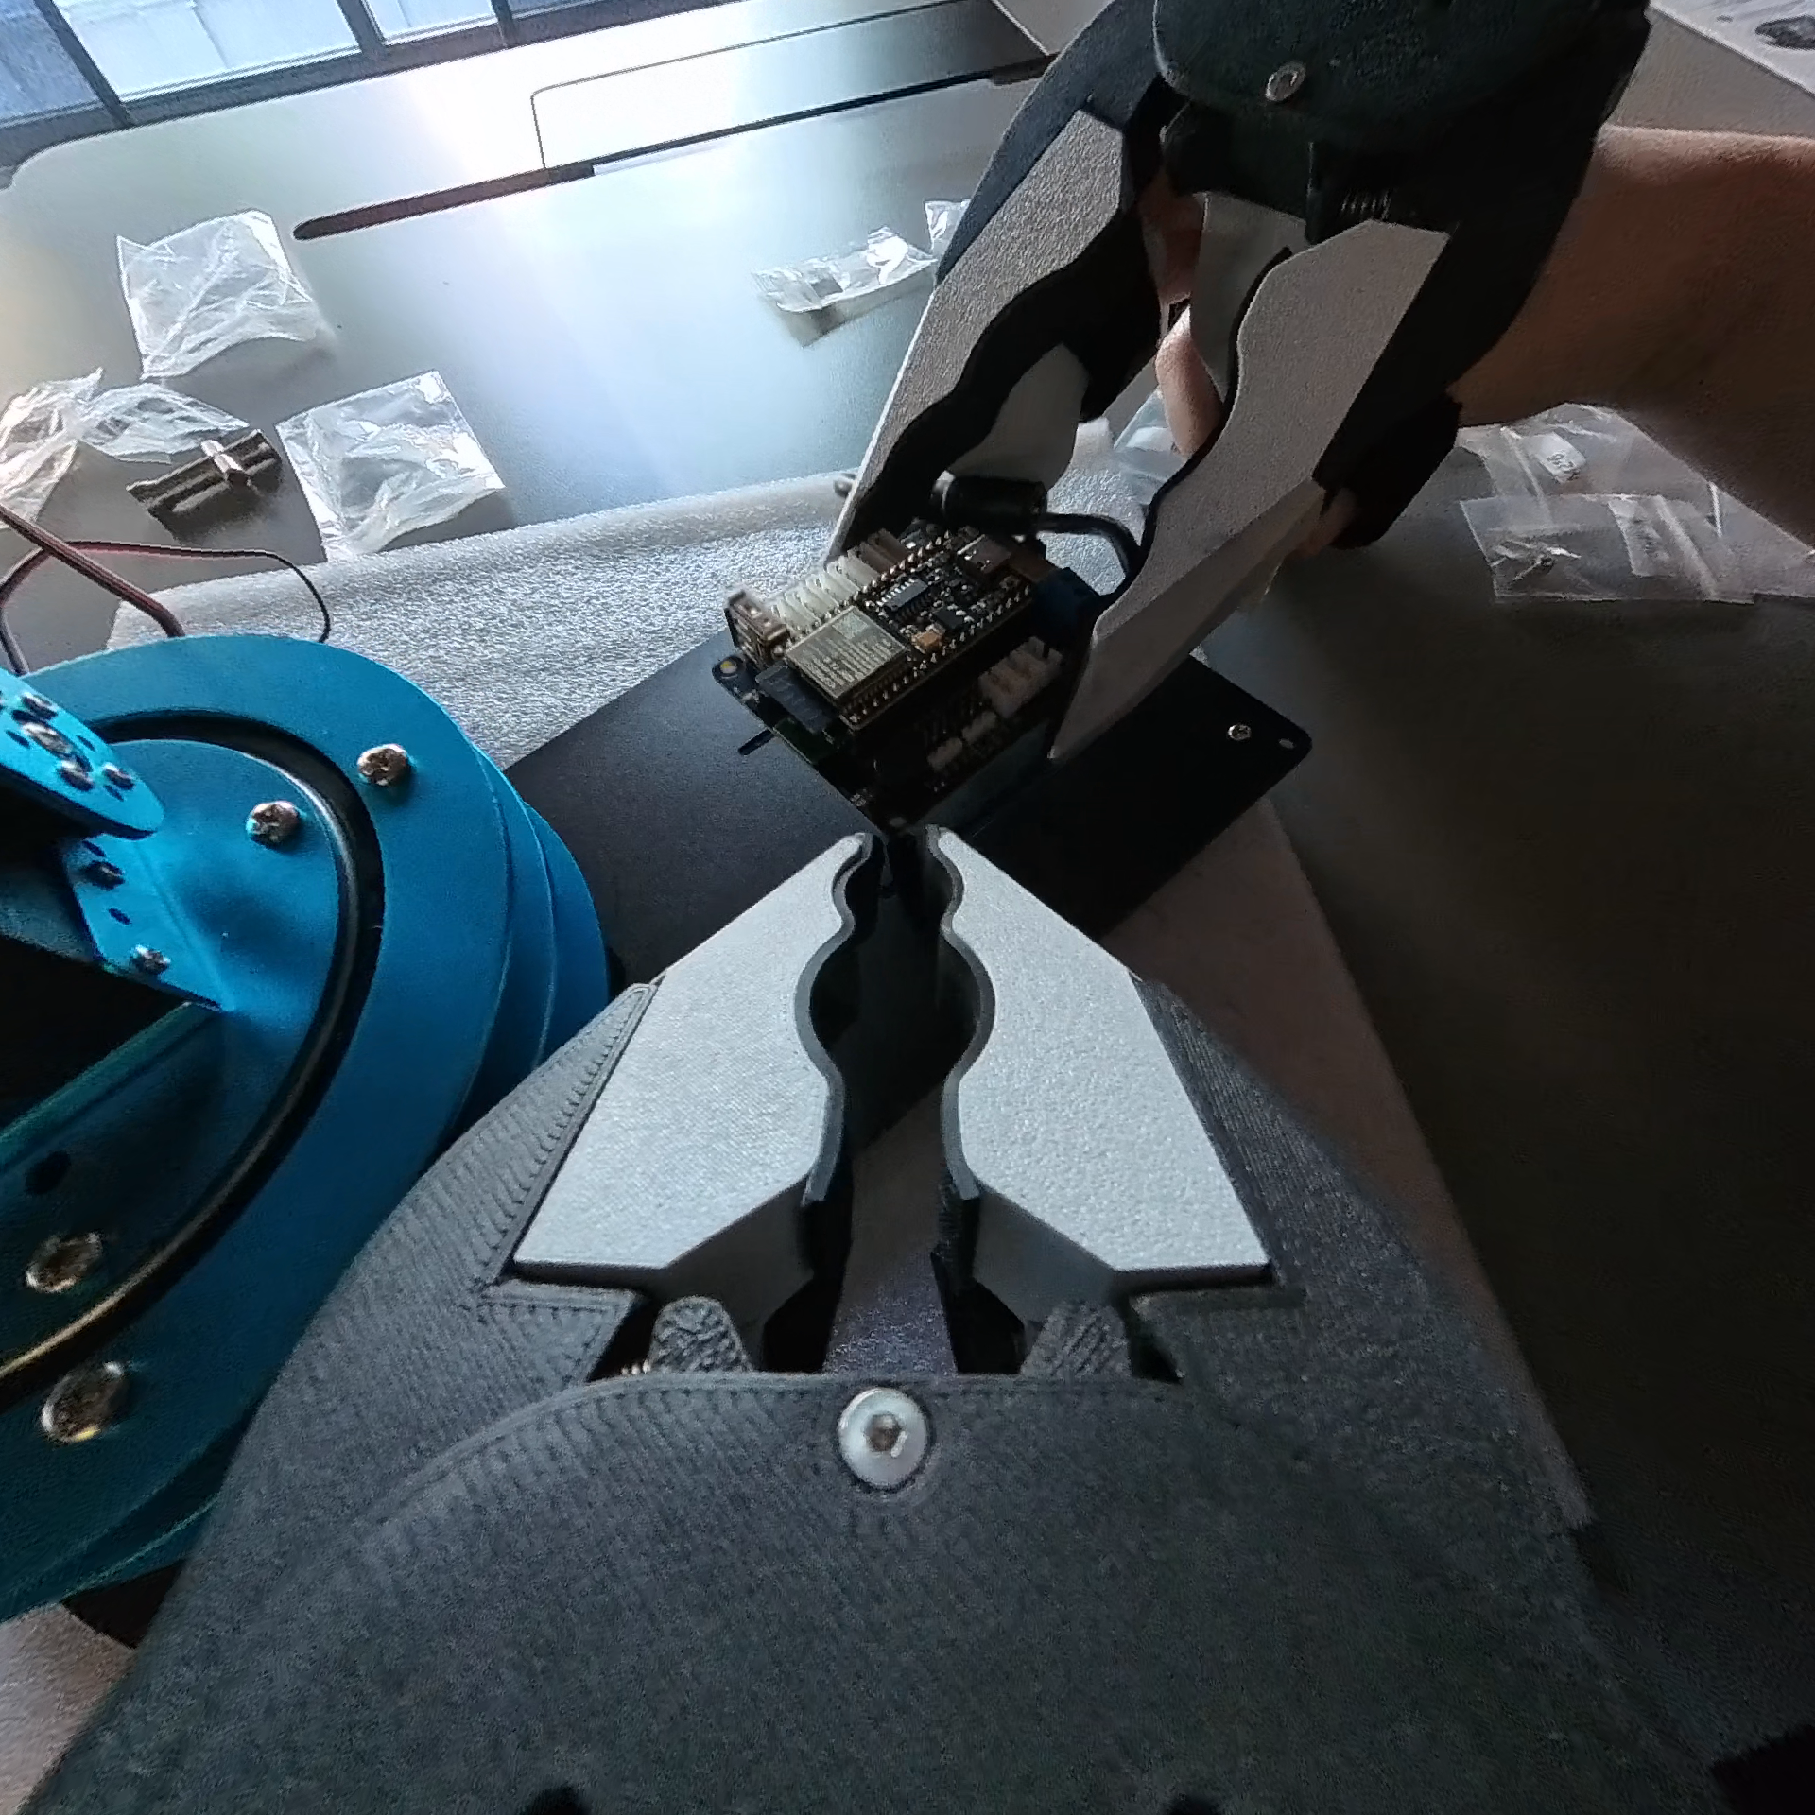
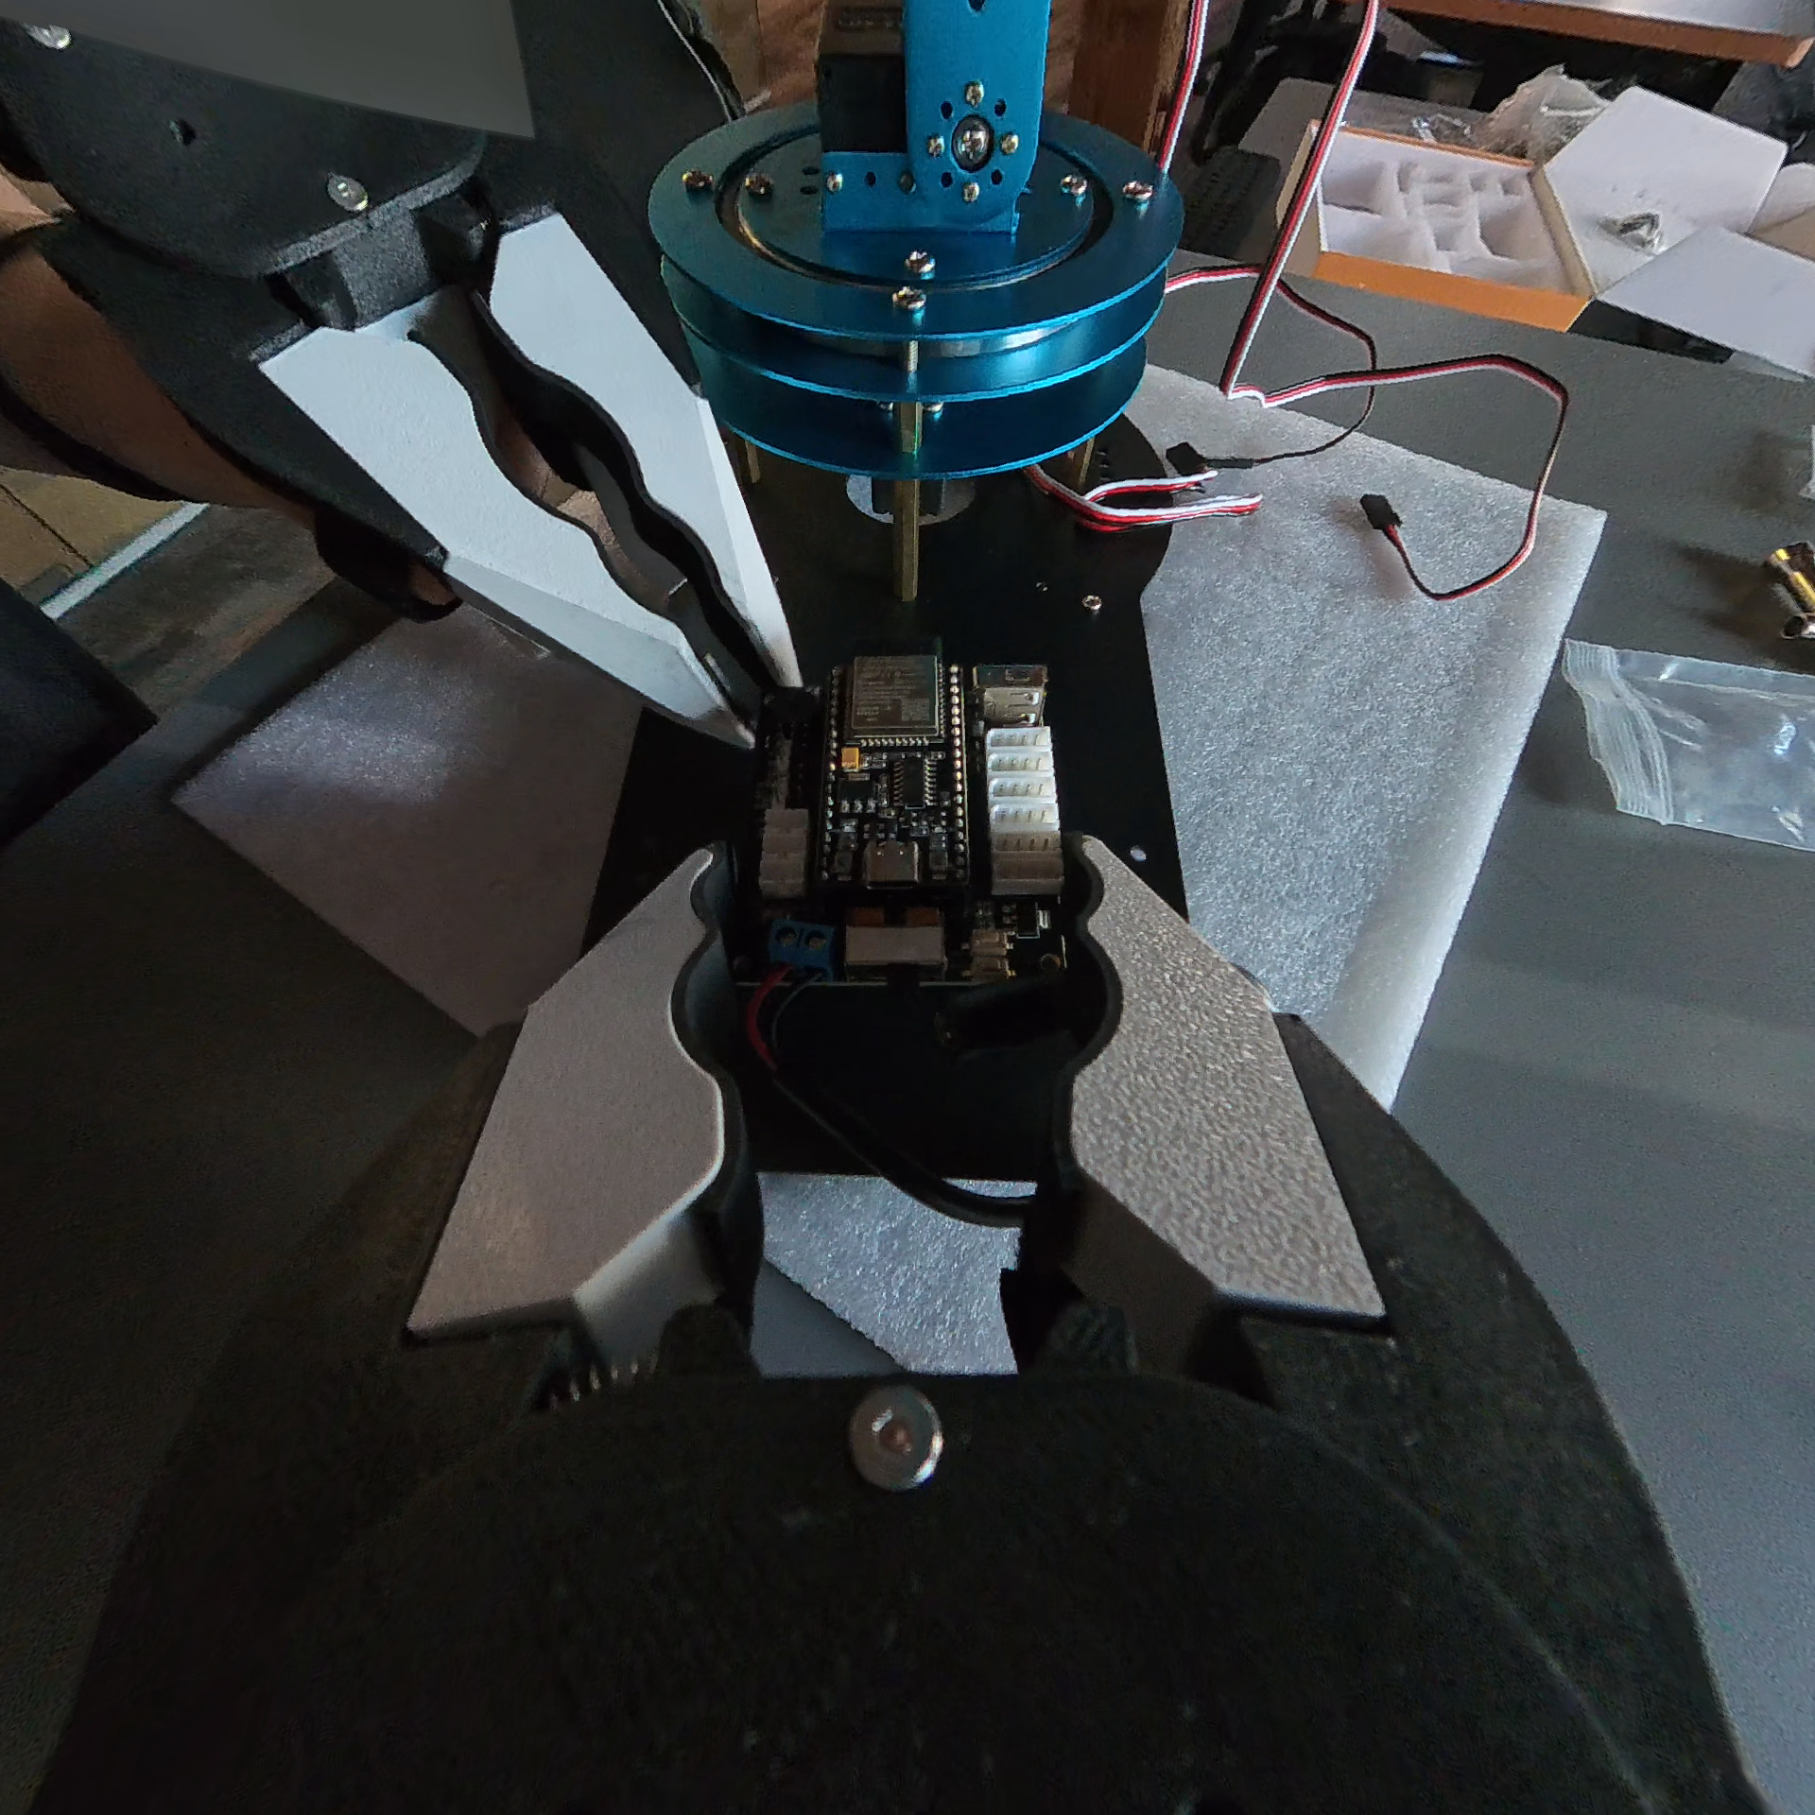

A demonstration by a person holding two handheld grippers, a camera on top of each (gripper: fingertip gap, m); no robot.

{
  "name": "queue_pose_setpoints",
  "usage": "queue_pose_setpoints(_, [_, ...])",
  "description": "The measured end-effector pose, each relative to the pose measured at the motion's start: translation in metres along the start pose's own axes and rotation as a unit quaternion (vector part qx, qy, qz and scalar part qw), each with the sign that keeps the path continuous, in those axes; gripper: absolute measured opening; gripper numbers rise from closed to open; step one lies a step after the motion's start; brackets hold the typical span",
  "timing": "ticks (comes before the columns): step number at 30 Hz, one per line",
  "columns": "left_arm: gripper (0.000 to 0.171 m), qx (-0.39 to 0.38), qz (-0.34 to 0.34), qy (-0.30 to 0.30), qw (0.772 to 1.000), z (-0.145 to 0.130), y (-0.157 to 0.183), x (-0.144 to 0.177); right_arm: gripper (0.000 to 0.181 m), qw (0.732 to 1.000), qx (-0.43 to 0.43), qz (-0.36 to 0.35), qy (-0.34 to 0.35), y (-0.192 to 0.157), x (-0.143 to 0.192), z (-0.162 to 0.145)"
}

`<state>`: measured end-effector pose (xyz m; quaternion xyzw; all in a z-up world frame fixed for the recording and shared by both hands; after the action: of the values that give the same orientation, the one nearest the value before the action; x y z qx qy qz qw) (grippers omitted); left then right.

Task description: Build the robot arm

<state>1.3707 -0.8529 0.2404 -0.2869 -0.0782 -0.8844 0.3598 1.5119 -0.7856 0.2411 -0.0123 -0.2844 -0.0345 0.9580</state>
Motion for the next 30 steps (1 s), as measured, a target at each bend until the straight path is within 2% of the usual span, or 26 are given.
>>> queue_pose_setpoints(5, [0.012, -0.002, 0.008, 0.009, 1.000, 0.000, 0.001, 0.003, 0.065, 1.000, 0.001, -0.001, 0.001, 0.000, 0.000, 0.000])
queue_pose_setpoints(8, [0.009, -0.013, 0.016, 0.031, 0.999, 0.001, 0.001, 0.009, 0.065, 1.000, 0.005, -0.003, -0.001, 0.000, -0.001, 0.000])
queue_pose_setpoints(16, [0.011, -0.163, 0.071, 0.058, 0.982, 0.002, 0.013, 0.014, 0.065, 1.000, 0.018, -0.009, -0.009, -0.001, -0.002, -0.001])
queue_pose_setpoints(23, [0.018, -0.184, 0.056, 0.019, 0.981, -0.006, 0.013, 0.007, 0.065, 1.000, 0.018, -0.009, -0.009, -0.001, -0.002, -0.001])
queue_pose_setpoints(30, [0.017, -0.248, 0.064, 0.033, 0.966, -0.004, 0.018, 0.005, 0.065, 1.000, 0.018, -0.009, -0.010, -0.001, -0.002, -0.001])
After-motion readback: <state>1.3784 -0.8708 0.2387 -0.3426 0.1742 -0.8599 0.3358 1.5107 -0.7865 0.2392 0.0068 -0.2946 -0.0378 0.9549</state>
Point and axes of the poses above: each gripper's, where its closed fingertips meet, x back along the fingers, z out of its top, y = z × x across the jaws, the point moved 8 cm from there along x, back along the fingers, and after that the axes turned 4 degrees about -y, right-handed, at the moved point
